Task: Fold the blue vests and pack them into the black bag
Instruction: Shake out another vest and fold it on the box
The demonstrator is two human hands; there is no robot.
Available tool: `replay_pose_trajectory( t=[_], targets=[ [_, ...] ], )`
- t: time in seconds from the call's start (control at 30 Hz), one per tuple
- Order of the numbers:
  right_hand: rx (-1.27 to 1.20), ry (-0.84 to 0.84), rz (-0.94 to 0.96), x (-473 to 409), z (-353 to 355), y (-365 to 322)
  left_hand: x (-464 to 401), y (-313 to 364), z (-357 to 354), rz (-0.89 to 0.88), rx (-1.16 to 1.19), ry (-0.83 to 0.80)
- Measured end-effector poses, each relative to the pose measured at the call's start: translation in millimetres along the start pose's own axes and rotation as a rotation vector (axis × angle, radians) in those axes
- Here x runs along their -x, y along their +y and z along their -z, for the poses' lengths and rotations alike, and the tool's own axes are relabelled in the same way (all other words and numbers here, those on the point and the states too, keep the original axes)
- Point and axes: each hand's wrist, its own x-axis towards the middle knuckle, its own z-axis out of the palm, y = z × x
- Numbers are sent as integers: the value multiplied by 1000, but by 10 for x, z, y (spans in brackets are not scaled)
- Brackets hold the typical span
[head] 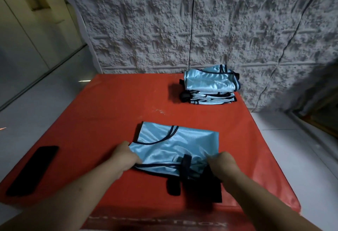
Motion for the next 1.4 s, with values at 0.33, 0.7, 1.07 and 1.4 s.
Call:
replay_pose_trajectory(
  t=[0.33, 0.7, 1.07, 1.4],
  targets=[
    [630, -68, 665, 185, -23, 32, 505, 147, -518, -842, -548, -127],
    [854, -317, 784, 277, 46, 138, 568, 22, -384, -776, -346, -399],
    [792, -298, 716, 339, 44, 122, 605, 171, -476, -819, -655, -324],
    [433, 114, 327, -63, 130, 19, 419, 404, -681, -738, -556, -24]
  ],
)
